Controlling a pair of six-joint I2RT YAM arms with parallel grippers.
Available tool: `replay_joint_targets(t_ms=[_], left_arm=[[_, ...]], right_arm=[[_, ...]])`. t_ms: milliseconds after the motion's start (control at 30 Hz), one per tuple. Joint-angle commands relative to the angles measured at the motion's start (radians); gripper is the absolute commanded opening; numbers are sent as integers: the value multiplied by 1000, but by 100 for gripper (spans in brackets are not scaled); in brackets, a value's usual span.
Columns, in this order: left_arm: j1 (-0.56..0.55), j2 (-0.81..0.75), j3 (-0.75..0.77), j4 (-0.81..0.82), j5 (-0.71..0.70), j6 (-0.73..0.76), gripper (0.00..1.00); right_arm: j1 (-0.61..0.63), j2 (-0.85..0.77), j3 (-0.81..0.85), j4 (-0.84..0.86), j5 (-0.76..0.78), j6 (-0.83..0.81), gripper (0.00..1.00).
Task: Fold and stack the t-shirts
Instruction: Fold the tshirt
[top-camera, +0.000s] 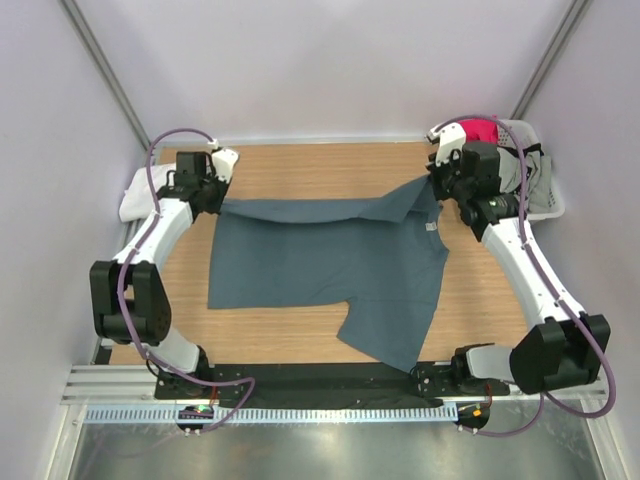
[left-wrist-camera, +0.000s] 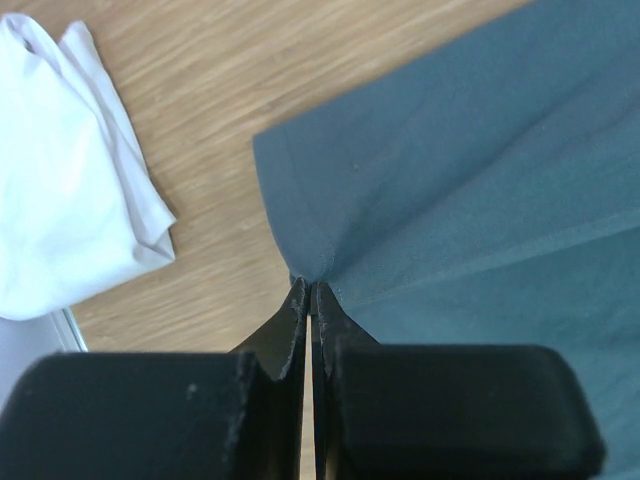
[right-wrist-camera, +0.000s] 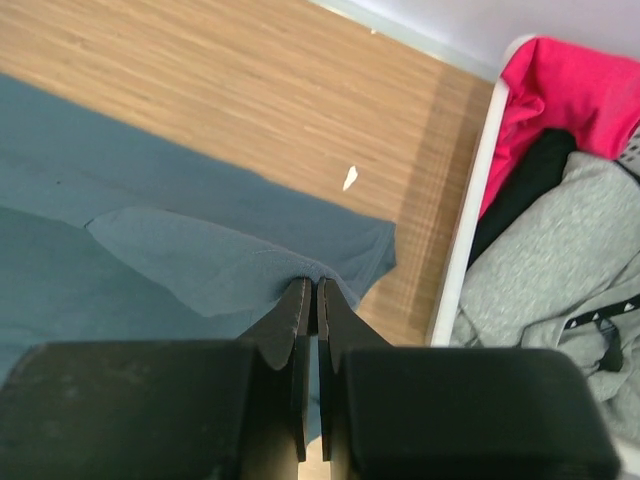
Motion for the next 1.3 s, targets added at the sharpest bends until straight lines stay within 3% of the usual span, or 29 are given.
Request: replay_joint_targets(t_ms=[0, 467, 667, 1033, 1067, 1100, 1200, 1267], left_arm=[[3, -38, -25, -7, 14, -9, 0], [3, 126, -4, -101, -4, -55, 0], [4, 171, 25, -148, -43, -86, 6], [4, 168, 34, -187, -54, -165, 39], [4, 154, 43, -199, -41, -170, 41], [6, 143, 50, -210, -26, -178, 42], [1, 113, 67, -247, 20, -216, 44], [-11, 106, 80, -276, 57, -221, 44]], right_arm=[[9, -64, -52, -15, -7, 18, 1], [35, -6, -181, 17, -48, 9, 1], [38, 24, -203, 54, -22, 3, 1], [38, 99, -244, 156, 74, -76, 2], [38, 105, -241, 160, 120, -86, 6], [36, 112, -228, 160, 146, -105, 20], [38, 110, -182, 164, 217, -123, 45], [38, 82, -157, 144, 222, -106, 50]])
